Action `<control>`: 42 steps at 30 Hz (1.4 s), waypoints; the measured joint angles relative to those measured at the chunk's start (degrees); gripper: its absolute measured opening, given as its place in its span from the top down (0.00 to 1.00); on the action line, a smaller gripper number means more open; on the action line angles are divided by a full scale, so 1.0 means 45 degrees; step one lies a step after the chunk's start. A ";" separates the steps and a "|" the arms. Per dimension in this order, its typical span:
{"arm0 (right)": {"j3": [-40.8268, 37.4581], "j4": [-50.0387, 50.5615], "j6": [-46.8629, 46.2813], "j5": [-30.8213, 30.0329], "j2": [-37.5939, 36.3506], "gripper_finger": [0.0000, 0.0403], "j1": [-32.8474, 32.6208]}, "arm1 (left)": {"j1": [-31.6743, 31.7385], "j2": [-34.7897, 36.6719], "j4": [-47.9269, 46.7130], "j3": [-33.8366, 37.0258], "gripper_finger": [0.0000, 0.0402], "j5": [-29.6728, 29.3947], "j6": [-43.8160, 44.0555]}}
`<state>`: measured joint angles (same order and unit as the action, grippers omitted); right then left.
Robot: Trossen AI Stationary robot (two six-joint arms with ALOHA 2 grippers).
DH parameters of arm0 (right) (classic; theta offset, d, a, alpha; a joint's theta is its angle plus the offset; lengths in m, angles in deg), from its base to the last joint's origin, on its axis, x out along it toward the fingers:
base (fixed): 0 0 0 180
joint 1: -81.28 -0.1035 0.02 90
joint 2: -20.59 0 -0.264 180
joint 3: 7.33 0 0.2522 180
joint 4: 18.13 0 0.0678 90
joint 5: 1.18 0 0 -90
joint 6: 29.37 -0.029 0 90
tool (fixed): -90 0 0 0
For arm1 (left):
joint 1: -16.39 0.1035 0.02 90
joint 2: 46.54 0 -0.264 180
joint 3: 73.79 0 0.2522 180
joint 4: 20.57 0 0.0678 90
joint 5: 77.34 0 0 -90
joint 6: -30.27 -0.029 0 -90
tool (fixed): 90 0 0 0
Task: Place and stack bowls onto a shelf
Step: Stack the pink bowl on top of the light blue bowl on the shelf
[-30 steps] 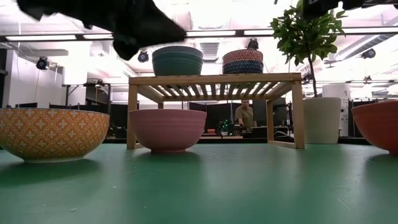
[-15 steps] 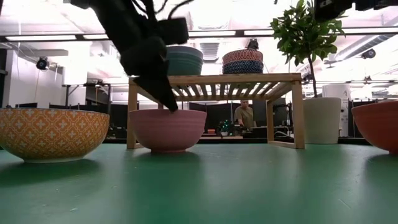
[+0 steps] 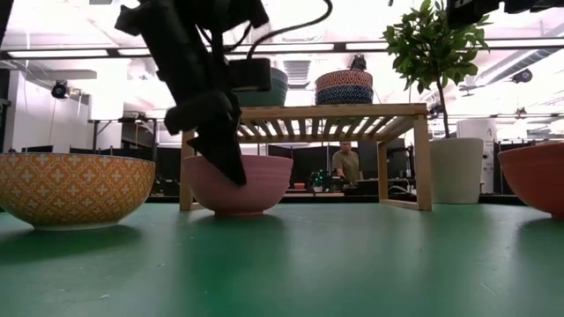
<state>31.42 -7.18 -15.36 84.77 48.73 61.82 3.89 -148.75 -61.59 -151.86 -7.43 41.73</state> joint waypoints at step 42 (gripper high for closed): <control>-0.0005 0.0185 -0.0117 -0.0094 0.0000 0.98 0.0000 | 0.6422 0.0528 -1.0555 -1.1986 1.00 0.2038 -0.6439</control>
<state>31.40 -6.35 -15.89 84.34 48.73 61.82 32.79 -146.37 -109.08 -205.79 1.74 12.75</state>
